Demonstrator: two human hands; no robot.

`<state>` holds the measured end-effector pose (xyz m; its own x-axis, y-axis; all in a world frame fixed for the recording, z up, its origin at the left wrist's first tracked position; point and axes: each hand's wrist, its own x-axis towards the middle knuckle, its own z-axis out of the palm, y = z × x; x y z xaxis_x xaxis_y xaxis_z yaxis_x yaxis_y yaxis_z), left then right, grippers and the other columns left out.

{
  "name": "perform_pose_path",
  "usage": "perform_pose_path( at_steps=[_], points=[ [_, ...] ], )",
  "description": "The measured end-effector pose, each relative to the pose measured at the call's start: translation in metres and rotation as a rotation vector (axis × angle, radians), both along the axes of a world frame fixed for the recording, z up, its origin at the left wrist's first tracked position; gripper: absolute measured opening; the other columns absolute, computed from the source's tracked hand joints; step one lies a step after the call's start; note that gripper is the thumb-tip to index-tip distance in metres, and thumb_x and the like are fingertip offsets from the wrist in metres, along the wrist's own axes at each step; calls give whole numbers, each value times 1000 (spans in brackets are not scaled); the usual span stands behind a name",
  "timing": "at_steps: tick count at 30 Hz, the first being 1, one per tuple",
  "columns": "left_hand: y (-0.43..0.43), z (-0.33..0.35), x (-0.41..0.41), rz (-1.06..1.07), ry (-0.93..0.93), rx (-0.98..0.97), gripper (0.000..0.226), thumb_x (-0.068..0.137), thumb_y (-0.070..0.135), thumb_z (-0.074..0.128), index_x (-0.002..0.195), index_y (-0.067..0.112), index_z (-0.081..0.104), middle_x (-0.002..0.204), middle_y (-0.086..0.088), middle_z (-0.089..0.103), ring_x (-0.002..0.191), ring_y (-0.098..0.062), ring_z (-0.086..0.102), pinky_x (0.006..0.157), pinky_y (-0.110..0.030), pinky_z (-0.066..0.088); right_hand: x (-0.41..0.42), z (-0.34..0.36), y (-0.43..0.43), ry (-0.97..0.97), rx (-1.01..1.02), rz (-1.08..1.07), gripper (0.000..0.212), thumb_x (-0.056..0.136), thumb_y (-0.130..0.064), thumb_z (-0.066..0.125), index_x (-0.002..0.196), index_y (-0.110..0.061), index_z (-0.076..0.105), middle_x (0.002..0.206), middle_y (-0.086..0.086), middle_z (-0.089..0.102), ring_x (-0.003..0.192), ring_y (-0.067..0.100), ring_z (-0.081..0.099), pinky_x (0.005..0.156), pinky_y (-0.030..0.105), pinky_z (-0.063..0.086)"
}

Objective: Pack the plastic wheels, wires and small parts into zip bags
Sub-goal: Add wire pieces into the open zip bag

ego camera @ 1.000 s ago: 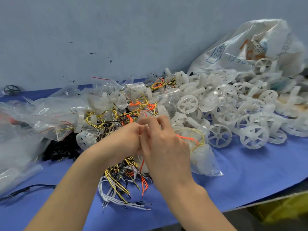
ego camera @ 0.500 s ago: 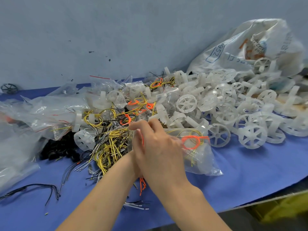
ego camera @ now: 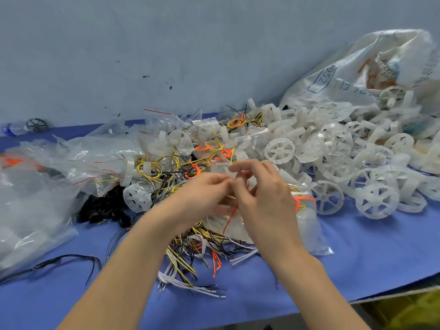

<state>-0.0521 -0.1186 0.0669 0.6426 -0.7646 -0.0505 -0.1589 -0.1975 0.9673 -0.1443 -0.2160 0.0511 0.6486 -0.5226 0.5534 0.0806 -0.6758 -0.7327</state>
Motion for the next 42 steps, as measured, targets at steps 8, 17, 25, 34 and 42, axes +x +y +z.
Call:
perform_pose_path(
  at_steps=[8, 17, 25, 34, 42],
  points=[
    [84, -7, 72, 778, -564, 287, 28, 99, 31, 46, 88, 17, 67, 84, -5, 70, 71, -23, 63, 65, -37, 52, 1, -1, 0, 1, -57, -56, 15, 95, -26, 56, 100, -38, 63, 96, -17, 53, 65, 3, 54, 64, 18, 41],
    [133, -27, 95, 1006, -428, 257, 20, 93, 25, 48, 93, 22, 68, 83, 1, 70, 92, -32, 67, 86, -43, 54, 6, -3, 8, 28, -90, -14, 13, 95, -25, 56, 98, -36, 63, 97, -13, 53, 63, 6, 49, 58, 29, 35],
    [81, -22, 73, 694, -710, 234, 22, 100, 29, 45, 111, 26, 64, 94, 13, 64, 78, 0, 59, 65, -23, 44, 11, -9, 13, 78, -123, 13, 15, 96, -24, 54, 99, -34, 64, 97, -14, 51, 66, 11, 52, 58, 33, 40],
    [26, -27, 84, 446, -851, 516, 34, 102, 29, 40, 121, 15, 64, 120, -7, 65, 113, -26, 56, 95, -43, 46, 11, -7, -1, 77, -146, 2, 15, 96, -27, 51, 98, -36, 63, 97, -12, 52, 67, 12, 56, 58, 33, 42],
    [-4, -30, 97, 392, -953, 852, 42, 103, 40, 31, 77, 20, 58, 93, -8, 63, 106, -34, 52, 96, -48, 39, 8, -7, -16, 56, -128, -7, 15, 95, -25, 54, 100, -35, 65, 97, -12, 54, 67, 12, 56, 61, 36, 44]
  ],
)
